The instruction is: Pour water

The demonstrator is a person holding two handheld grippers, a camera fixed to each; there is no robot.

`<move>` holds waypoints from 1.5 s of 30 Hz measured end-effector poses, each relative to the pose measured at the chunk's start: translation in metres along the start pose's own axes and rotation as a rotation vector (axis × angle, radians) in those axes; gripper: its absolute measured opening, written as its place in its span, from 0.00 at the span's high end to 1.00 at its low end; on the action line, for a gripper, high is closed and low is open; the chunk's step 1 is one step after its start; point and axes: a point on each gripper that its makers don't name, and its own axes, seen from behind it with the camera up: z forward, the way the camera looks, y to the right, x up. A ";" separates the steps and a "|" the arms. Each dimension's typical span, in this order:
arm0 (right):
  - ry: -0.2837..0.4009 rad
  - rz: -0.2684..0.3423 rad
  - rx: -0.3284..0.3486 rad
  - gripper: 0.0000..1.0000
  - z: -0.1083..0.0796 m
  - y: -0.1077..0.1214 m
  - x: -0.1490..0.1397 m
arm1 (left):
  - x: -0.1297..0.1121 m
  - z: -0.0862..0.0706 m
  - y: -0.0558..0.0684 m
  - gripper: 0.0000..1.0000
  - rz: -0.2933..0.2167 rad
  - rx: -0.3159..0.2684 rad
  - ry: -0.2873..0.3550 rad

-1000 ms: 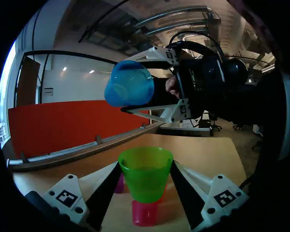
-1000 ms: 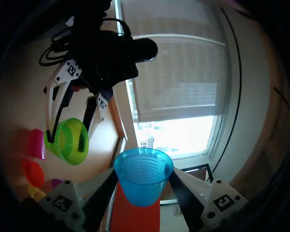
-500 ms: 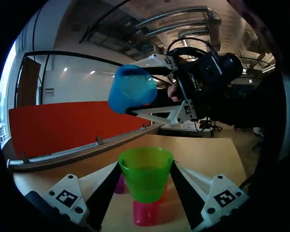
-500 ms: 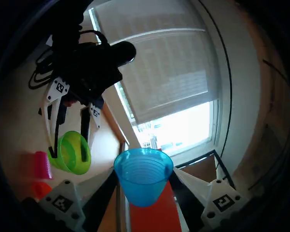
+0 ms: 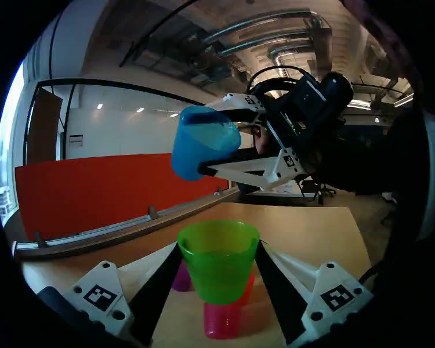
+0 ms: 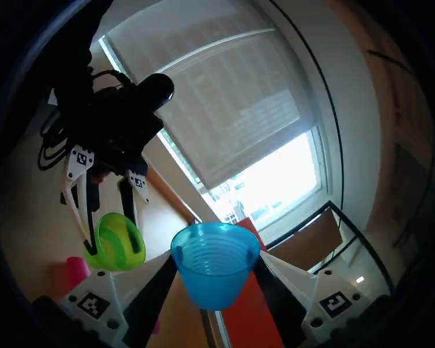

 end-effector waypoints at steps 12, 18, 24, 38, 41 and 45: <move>0.018 0.219 0.003 0.11 -0.004 -0.001 -0.003 | 0.000 -0.001 -0.001 0.14 0.001 0.007 0.000; 0.018 0.310 0.015 0.11 -0.004 -0.005 -0.004 | 0.001 -0.003 -0.004 0.14 0.001 0.015 0.000; 0.024 0.443 0.018 0.11 -0.003 -0.003 -0.002 | 0.002 -0.004 -0.004 0.14 0.005 0.015 -0.001; 0.034 0.702 0.054 0.11 -0.003 -0.006 0.008 | 0.002 -0.005 -0.006 0.14 0.003 0.022 -0.003; 0.039 0.772 0.060 0.11 -0.003 -0.005 0.009 | 0.002 -0.005 -0.006 0.14 0.002 0.023 -0.004; 0.046 0.854 0.067 0.11 -0.003 -0.003 0.011 | 0.003 -0.006 -0.007 0.14 0.003 0.024 -0.003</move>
